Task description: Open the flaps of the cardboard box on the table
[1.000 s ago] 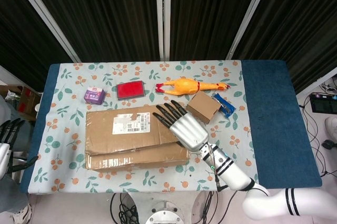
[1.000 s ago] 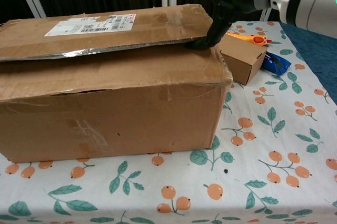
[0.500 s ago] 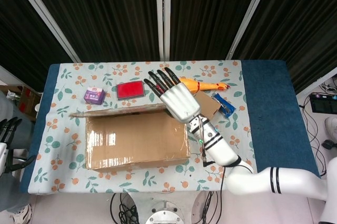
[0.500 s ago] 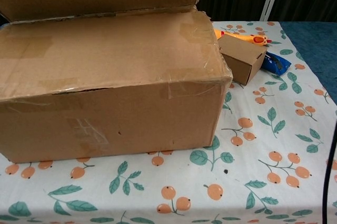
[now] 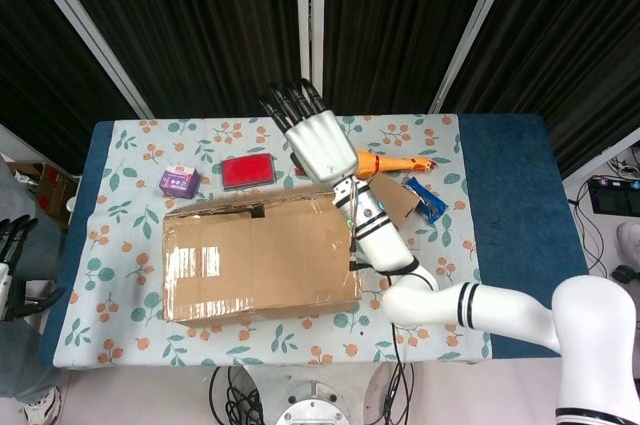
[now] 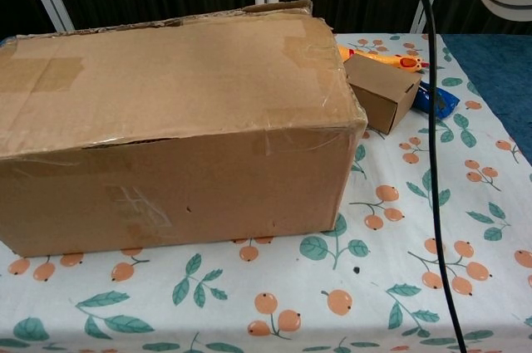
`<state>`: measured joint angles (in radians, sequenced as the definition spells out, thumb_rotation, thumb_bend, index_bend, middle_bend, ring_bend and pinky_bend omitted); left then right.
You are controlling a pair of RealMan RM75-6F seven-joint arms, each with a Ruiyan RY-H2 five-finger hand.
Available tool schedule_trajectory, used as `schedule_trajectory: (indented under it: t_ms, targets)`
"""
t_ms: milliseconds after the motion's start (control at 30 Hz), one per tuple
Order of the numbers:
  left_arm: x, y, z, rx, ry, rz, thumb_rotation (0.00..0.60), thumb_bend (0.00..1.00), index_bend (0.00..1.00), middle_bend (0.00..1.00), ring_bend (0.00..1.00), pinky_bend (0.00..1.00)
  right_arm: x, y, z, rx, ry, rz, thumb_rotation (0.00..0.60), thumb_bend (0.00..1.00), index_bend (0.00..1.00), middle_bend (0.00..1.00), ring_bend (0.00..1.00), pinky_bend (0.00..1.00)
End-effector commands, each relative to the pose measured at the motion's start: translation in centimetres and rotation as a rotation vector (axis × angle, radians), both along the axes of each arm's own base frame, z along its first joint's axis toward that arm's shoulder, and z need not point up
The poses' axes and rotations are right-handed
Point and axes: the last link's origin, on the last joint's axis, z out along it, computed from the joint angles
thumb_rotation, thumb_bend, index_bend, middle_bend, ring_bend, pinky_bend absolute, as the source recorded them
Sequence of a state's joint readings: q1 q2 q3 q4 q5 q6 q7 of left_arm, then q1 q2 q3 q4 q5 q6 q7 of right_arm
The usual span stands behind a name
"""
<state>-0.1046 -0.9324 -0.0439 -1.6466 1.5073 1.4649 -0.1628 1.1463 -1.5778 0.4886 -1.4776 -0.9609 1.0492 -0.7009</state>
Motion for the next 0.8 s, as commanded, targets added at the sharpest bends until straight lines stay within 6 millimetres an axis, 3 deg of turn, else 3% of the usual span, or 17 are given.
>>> schedule_trajectory:
  t_ms: [33, 267, 467, 567, 667, 800]
  targets:
    - [1.2, 1.4, -0.1, -0.025, -0.026, -0.038, 0.5, 0.14, 0.04, 0.04, 0.02, 0.17, -2.9, 1.5, 4.0, -0.046, -0.041, 0.022, 0.6, 0.22, 0.0, 0.0, 0.0, 0.0]
    - [6.8, 7.3, -1.1, -0.128, -0.133, -0.194, 0.509, 0.15, 0.04, 0.05, 0.06, 0.17, -11.3, 5.6, 12.7, -0.221, -0.053, 0.001, 0.6, 0.22, 0.0, 0.0, 0.0, 0.0]
    - [11.6, 12.3, -4.2, -0.271, -0.283, -0.233, 0.568, 0.16, 0.04, 0.07, 0.06, 0.17, -18.4, 9.9, 19.0, -0.35, -0.077, -0.072, 0.6, 0.21, 0.0, 0.0, 0.0, 0.0]
    - [13.2, 14.0, -5.7, -0.329, -0.368, -0.229, 0.566, 0.19, 0.04, 0.07, 0.06, 0.17, -21.4, 12.0, 21.2, -0.401, -0.094, -0.104, 0.6, 0.21, 0.0, 0.0, 0.0, 0.0]
    - [14.4, 15.0, -6.9, -0.371, -0.418, -0.232, 0.52, 0.19, 0.04, 0.12, 0.06, 0.17, -24.1, 14.0, 22.4, -0.42, -0.099, -0.138, 0.6, 0.21, 0.0, 0.0, 0.0, 0.0]
    - [15.5, 15.7, -8.2, -0.41, -0.45, -0.23, 0.455, 0.1, 0.06, 0.21, 0.06, 0.17, -26.6, 15.8, 23.1, -0.438, -0.099, -0.166, 0.6, 0.21, 0.0, 0.0, 0.0, 0.0]
